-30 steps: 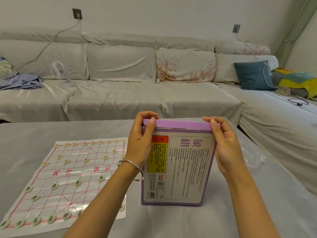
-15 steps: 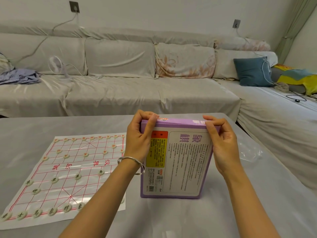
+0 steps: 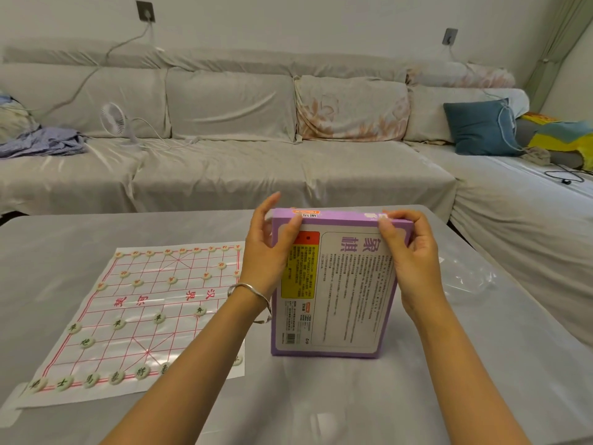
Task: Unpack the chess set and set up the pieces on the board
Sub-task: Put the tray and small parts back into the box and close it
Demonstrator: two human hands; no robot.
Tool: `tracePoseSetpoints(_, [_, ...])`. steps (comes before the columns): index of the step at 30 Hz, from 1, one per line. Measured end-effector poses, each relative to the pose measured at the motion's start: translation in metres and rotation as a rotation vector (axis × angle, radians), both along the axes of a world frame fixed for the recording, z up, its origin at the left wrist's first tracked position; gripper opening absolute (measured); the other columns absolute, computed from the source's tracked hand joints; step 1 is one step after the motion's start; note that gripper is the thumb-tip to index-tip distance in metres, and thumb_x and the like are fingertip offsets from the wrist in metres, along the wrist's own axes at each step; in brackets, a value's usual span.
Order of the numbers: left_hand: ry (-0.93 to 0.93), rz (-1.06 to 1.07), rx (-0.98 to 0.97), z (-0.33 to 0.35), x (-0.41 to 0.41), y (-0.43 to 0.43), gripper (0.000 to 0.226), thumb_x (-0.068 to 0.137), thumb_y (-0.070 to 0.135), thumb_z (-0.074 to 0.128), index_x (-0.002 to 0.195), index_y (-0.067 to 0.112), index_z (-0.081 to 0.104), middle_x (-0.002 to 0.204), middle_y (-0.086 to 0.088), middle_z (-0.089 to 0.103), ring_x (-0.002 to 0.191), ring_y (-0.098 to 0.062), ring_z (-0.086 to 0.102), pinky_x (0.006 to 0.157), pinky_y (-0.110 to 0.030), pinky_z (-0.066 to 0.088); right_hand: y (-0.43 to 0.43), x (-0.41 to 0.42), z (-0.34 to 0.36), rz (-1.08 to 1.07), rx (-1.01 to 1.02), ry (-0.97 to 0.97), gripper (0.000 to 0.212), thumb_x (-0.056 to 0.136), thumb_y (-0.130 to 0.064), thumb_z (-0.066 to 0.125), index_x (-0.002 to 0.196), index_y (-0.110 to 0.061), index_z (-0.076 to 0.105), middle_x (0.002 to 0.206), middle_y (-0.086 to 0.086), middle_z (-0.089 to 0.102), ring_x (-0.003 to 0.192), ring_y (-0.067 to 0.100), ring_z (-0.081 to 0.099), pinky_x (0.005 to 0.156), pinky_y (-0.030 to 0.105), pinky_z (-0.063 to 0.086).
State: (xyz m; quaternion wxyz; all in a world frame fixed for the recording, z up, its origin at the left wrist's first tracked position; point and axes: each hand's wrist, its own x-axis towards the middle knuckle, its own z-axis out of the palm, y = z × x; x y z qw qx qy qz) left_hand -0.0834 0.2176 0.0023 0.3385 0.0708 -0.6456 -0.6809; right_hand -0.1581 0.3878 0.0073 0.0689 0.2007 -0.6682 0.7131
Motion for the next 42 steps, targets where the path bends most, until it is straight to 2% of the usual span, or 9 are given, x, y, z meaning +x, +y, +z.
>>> tracePoseSetpoints(3, [-0.122,-0.009,-0.053,-0.004,0.004,-0.001,0.030,0.083,0.045,0.052,0.107,0.028,0.055,0.092,0.009,0.068,0.077,-0.002,0.067,0.054,-0.010,0.048,0.000,0.012,-0.005,0.018,0.127,-0.111,0.069,0.082,-0.047,0.060,0.139,-0.040,0.023,0.122,-0.008,0.056,0.102,0.005,0.061,0.068,0.017,0.052])
tracePoseSetpoints(8, [-0.078,0.030,-0.063,-0.002,0.015,0.016,0.009,0.087,0.034,0.054,0.095,0.031,0.053,0.087,0.014,0.064,0.071,0.008,0.064,0.054,-0.008,0.047,0.003,0.040,-0.014,0.023,0.206,-0.342,0.112,0.061,-0.077,0.057,0.146,-0.040,-0.007,0.155,-0.006,0.017,0.137,0.019,0.031,0.104,0.044,0.037])
tracePoseSetpoints(13, [0.051,0.028,-0.098,-0.001,0.020,0.038,0.029,0.075,0.036,0.065,0.099,0.020,0.057,0.093,0.009,0.067,0.084,-0.005,0.065,0.067,-0.016,0.052,0.016,0.053,0.019,0.201,-0.076,-0.498,0.094,0.067,-0.066,0.058,0.146,-0.030,0.022,0.124,-0.012,0.058,0.117,0.009,0.051,0.106,0.044,0.035])
tracePoseSetpoints(16, [0.133,-0.082,-0.196,0.000,0.017,0.049,0.031,0.071,0.024,0.078,0.095,0.019,0.058,0.092,0.012,0.066,0.085,-0.007,0.063,0.073,-0.019,0.051,0.014,0.048,0.034,0.310,-0.227,-0.683,0.044,0.080,-0.051,0.058,0.111,-0.020,0.059,0.102,0.003,0.068,0.103,0.020,0.059,0.099,0.049,0.041])
tracePoseSetpoints(21, [-0.063,-0.269,-0.494,-0.004,0.010,0.051,0.049,0.066,0.032,0.081,0.111,0.031,0.060,0.135,0.011,0.049,0.126,-0.005,0.042,0.100,-0.019,0.037,0.007,0.027,0.025,0.195,-0.302,-0.846,0.007,0.085,-0.017,0.057,0.089,-0.011,0.054,0.093,0.017,0.055,0.082,0.025,0.056,0.070,0.035,0.050])
tracePoseSetpoints(25, [-0.279,-0.351,-0.430,-0.002,0.000,0.022,0.060,0.074,0.043,0.066,0.129,0.034,0.044,0.134,0.014,0.043,0.127,-0.005,0.040,0.095,-0.009,0.033,0.021,0.004,0.008,0.067,-0.237,-0.803,0.015,0.085,-0.011,0.054,0.097,-0.008,0.063,0.079,0.012,0.070,0.062,0.020,0.067,0.048,0.025,0.054])
tracePoseSetpoints(31, [-0.776,-0.138,-0.188,-0.026,-0.043,-0.045,0.071,0.088,0.049,0.050,0.145,0.020,0.020,0.148,-0.010,0.033,0.130,-0.027,0.040,0.102,-0.036,0.034,0.045,-0.058,0.015,-0.010,-0.281,-0.700,0.011,0.090,-0.017,0.050,0.088,-0.012,0.060,0.058,0.003,0.069,0.046,0.012,0.063,0.043,0.020,0.050])
tracePoseSetpoints(37, [-0.539,-0.242,0.365,-0.029,-0.124,-0.069,0.026,0.093,0.024,0.052,0.114,0.009,0.052,0.085,-0.006,0.064,0.062,-0.011,0.065,0.052,-0.024,0.057,0.017,-0.156,0.027,0.128,-0.209,-0.588,0.021,0.095,-0.021,0.046,0.104,-0.011,0.062,0.075,0.003,0.073,0.061,0.013,0.069,0.052,0.023,0.055])
tracePoseSetpoints(42, [-0.459,-0.099,0.377,-0.054,-0.191,-0.101,0.057,0.090,0.020,0.056,0.140,0.015,0.030,0.105,-0.013,0.060,0.086,-0.026,0.060,0.069,-0.037,0.055,-0.024,-0.242,-0.017,0.017,0.085,-0.566,0.027,0.092,-0.015,0.053,0.115,-0.005,0.063,0.078,0.004,0.072,0.057,0.010,0.065,0.061,0.026,0.052])
